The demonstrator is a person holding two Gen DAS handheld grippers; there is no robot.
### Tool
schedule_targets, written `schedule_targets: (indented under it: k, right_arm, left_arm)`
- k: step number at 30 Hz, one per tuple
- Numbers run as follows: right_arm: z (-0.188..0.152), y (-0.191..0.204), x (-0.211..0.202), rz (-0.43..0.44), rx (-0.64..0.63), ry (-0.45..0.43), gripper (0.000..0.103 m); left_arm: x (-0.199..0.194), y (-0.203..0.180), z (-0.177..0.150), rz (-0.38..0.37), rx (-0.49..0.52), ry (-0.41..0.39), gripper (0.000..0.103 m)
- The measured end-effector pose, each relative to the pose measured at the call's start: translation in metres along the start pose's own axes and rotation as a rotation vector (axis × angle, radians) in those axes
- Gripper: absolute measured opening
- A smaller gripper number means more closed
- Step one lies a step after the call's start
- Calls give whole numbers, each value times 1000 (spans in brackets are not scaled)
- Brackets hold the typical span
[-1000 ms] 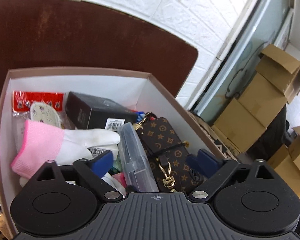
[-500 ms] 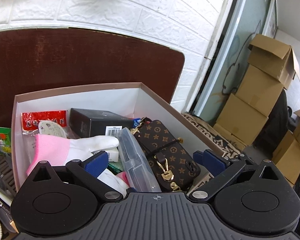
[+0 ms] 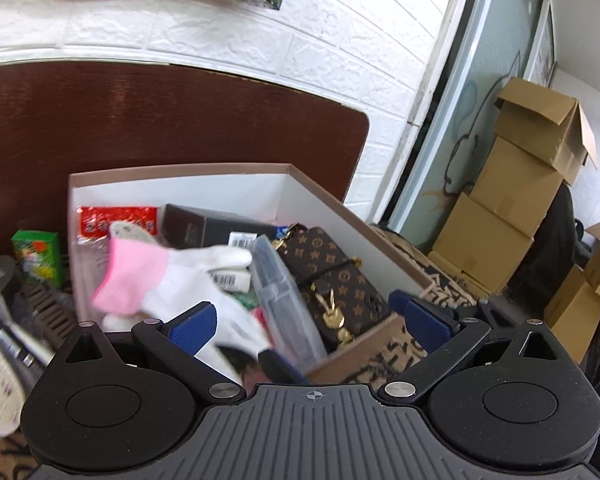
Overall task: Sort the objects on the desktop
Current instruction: 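Withdraw the left gripper from the box toward the yellow medicine box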
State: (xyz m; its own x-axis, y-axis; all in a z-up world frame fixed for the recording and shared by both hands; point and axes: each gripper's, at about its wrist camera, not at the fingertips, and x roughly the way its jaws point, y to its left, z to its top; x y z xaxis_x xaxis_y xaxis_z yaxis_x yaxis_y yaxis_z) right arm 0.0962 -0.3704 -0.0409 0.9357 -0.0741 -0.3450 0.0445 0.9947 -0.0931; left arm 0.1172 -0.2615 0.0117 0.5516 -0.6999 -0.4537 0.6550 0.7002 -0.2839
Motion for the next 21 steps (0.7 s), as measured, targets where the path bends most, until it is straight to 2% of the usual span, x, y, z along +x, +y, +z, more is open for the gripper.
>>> schedule_targets:
  k: [4, 9, 21]
  right_arm:
    - [-1, 11, -16, 35, 16, -31, 103]
    - [-3, 34, -35, 56, -12, -45, 103]
    - [-23, 103, -65, 170, -47, -8, 103]
  left_arm:
    - [-19, 1, -16, 24, 10, -14, 103]
    - [-46, 7, -31, 30, -35, -42, 103]
    - [-109, 30, -76, 101, -108, -98, 103]
